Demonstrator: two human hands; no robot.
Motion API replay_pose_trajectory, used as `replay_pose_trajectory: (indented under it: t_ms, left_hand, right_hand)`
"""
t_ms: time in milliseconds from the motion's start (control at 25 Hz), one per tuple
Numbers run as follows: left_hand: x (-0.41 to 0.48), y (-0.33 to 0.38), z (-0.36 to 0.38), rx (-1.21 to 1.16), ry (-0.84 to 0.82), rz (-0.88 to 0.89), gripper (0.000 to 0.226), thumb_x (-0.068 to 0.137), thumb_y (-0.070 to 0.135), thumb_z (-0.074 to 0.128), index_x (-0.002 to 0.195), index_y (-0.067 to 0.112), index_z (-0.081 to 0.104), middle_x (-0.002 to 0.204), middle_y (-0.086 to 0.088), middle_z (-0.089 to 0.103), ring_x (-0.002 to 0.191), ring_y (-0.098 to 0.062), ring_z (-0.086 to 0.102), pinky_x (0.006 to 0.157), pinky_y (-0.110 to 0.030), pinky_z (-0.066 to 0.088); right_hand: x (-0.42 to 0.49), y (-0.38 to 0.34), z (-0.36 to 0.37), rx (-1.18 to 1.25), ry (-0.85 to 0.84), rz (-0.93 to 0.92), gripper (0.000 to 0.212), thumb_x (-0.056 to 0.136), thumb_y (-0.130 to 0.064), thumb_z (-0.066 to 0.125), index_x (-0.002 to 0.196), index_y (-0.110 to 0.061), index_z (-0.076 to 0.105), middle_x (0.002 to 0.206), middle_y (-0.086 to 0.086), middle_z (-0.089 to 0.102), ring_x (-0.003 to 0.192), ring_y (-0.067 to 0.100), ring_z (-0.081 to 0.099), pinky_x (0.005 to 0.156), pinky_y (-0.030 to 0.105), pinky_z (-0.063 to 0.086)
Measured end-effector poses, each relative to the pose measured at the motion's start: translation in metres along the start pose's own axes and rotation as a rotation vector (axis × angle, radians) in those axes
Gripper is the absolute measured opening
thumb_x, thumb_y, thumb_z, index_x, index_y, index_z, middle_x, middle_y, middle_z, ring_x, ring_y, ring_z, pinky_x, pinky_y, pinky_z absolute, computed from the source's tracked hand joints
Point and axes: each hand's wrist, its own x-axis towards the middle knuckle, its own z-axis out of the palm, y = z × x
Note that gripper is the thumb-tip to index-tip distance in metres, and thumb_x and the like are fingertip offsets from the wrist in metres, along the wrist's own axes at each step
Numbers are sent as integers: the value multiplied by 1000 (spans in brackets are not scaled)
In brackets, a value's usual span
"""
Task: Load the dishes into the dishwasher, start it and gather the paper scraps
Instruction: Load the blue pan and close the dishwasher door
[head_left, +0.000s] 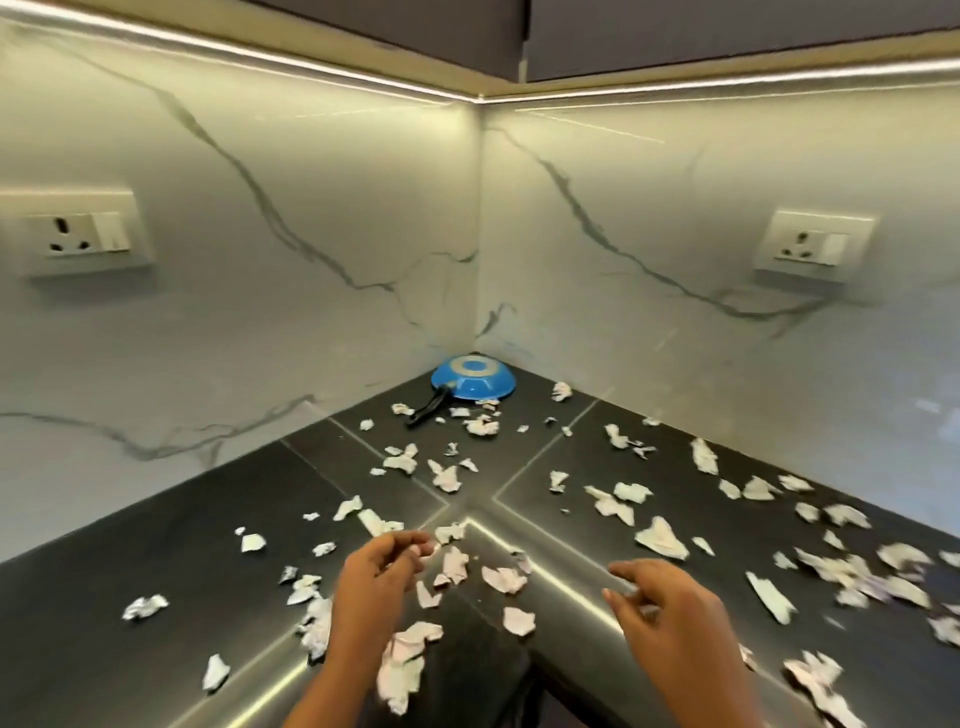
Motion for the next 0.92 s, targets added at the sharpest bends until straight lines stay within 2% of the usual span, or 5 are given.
replay_pose_trajectory:
  t_ms: [120, 280, 560, 760, 920]
  left_hand:
    - [26, 2, -24, -10, 44, 4, 23, 89, -6, 52, 84, 9, 70, 80, -8, 73, 75, -18, 64, 68, -25, 51]
    - [59, 2, -33, -7, 68, -10, 24, 91, -4, 51, 84, 10, 69, 83, -9, 72, 78, -21, 64, 76, -36, 52]
    - [103, -5, -24, 70, 59, 2, 22, 88, 1, 56, 85, 18, 70, 85, -2, 72, 80, -21, 66, 74, -32, 54]
    - [132, -18, -26, 85, 132, 10, 27, 82, -2, 64, 90, 24, 67, 88, -1, 69, 84, -17, 66, 76, -30, 54]
    - [144, -32, -20, 94, 204, -6, 30, 81, 1, 67, 103, 21, 63, 92, 3, 67, 86, -11, 65, 76, -23, 52]
  right_hand:
    - [26, -27, 35, 10, -33, -52, 16, 74, -15, 75, 88, -22, 72, 83, -18, 64, 67, 5, 62, 67, 33, 55]
    - [44, -48, 64, 6, -86, -78, 14, 77, -18, 74, 90, -21, 72, 79, -26, 57, 67, 3, 61, 67, 31, 54]
    - [81, -61, 108, 2, -121, -53, 16, 79, -18, 71, 95, -17, 72, 86, -12, 65, 72, 9, 63, 72, 32, 54]
    - [100, -62, 145, -22, -258, -101, 20, 82, -23, 67, 101, -20, 70, 94, -13, 64, 83, 3, 59, 72, 11, 43]
    - [121, -57, 173, -36, -378, -127, 32, 87, -26, 60, 119, -22, 60, 112, -14, 58, 100, -1, 52, 84, 5, 34]
